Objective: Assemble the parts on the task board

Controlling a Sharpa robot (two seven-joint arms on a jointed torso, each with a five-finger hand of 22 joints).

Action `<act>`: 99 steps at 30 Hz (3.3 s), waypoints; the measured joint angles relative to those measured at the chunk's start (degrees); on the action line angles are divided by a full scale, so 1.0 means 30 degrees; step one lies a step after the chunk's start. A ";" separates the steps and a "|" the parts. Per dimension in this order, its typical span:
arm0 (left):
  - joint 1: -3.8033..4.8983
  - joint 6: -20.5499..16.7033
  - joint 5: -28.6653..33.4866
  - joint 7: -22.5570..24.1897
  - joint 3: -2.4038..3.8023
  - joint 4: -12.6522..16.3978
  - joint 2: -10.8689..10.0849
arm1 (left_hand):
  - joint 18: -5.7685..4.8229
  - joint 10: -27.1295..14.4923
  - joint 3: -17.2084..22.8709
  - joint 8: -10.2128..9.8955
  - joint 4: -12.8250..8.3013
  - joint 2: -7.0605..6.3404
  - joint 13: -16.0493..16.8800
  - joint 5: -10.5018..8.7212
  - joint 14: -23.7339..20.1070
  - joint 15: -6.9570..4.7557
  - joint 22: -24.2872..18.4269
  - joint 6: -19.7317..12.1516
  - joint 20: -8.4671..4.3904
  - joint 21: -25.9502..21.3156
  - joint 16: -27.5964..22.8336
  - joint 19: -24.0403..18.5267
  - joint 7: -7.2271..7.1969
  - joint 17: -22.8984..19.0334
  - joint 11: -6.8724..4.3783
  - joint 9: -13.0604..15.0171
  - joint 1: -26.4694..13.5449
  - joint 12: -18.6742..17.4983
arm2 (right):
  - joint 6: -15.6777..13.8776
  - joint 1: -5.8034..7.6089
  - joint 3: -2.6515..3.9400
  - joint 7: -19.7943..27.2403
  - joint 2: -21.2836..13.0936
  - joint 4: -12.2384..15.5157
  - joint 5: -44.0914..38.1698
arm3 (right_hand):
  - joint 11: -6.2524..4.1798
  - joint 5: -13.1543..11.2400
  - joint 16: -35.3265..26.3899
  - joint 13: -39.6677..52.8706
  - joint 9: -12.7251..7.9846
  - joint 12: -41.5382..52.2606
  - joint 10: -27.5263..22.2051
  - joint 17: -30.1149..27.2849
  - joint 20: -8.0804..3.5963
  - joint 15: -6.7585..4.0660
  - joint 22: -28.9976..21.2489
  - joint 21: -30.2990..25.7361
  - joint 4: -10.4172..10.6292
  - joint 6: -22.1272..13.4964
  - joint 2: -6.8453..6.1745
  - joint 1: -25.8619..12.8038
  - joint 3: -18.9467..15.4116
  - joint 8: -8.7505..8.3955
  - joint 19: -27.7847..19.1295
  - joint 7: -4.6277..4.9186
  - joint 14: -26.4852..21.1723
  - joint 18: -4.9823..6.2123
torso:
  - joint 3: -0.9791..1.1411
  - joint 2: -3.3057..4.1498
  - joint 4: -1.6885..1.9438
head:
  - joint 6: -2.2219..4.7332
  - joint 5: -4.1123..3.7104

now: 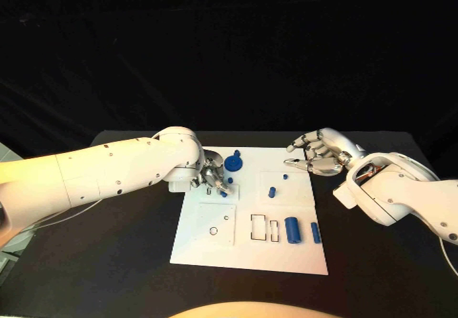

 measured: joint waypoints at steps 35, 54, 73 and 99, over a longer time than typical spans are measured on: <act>-0.0007 -0.3368 0.3094 0.0044 -0.0101 0.1075 -0.1262 | 0.0000 0.1104 0.9438 0.2317 -0.1395 -0.2570 0.0009 0.1253 0.0002 -0.0686 0.0766 0.0013 -0.0519 0.0370 0.0410 0.0381 -0.0615 0.0014 -0.0820 0.2095 -0.2213 -0.0337 | 0.0373 -0.0017 -0.0010 -0.0241 0.0006 -0.0134 -0.0162 | 0.0001 0.0000 -0.0076 0.0051 0.0001 0.0000 0.0002 0.0000 0.0000 0.0000 -0.0006 0.0002 0.0055 0.0000 0.0000 -0.0001 0.0053 0.0000 0.0002 0.0000 0.0000 -0.0001 | 0.0026 -0.0016 0.0040 | -0.0141 0.0212; -0.0559 -0.6103 0.1628 -0.0601 -0.0671 0.2173 -0.1973 | -0.0185 0.1886 1.0094 0.2539 -0.2055 -0.2822 0.0552 0.3094 0.0000 -0.0818 0.1129 0.0319 -0.0788 0.0551 0.0504 0.0652 -0.0653 0.0011 -0.1055 0.3738 -0.3318 0.0184 | 0.0497 -0.0022 -0.0023 -0.0281 0.0009 -0.0244 -0.0215 | 0.0001 0.0000 -0.0075 0.0020 0.0001 0.0000 0.0003 0.0007 0.0001 0.0000 -0.0009 0.0003 0.0055 0.0001 0.0000 -0.0001 0.0052 0.0000 0.0002 0.0000 0.0000 -0.0001 | 0.0038 -0.0135 0.0079 | -0.0414 0.0487; -0.0985 -0.7380 -0.0736 -0.0611 -0.0770 0.2256 -0.1651 | -0.0174 0.1886 1.0096 0.2633 -0.2058 -0.2942 0.0605 0.3148 0.0068 -0.0885 0.1217 0.0348 -0.0854 0.0622 0.0503 0.0719 -0.0680 0.0007 -0.1055 0.3763 -0.3438 0.0183 | 0.0531 -0.0033 -0.0025 -0.0279 -0.0007 -0.0259 -0.0228 | 0.0002 0.0000 -0.0075 -0.0008 0.0001 0.0001 0.0003 0.0003 0.0001 0.0000 0.0004 -0.0091 0.0055 0.0001 0.0000 -0.0001 0.0052 0.0000 0.0002 -0.0001 0.0000 -0.0001 | 0.0051 -0.0088 0.0062 | -0.0417 0.0394; -0.1201 -0.7303 -0.1731 -0.0607 -0.0817 0.2353 -0.1504 | -0.0169 0.1883 1.0241 0.2613 -0.2203 -0.3062 0.0577 0.3228 0.0068 -0.0884 0.1270 0.0470 -0.0852 0.0620 0.0503 0.0717 -0.0794 0.0003 -0.1052 0.3776 -0.3559 0.0181 | 0.0699 -0.0060 -0.0026 -0.0286 -0.0006 -0.0278 -0.0238 | 0.0001 0.0000 -0.0075 -0.0025 0.0001 0.0000 0.0003 -0.0003 0.0001 0.0000 -0.0002 -0.0091 0.0110 0.0001 0.0000 -0.0001 0.0107 0.0000 0.0002 -0.0001 0.0000 -0.0001 | 0.0038 -0.0110 0.0079 | -0.0555 0.0302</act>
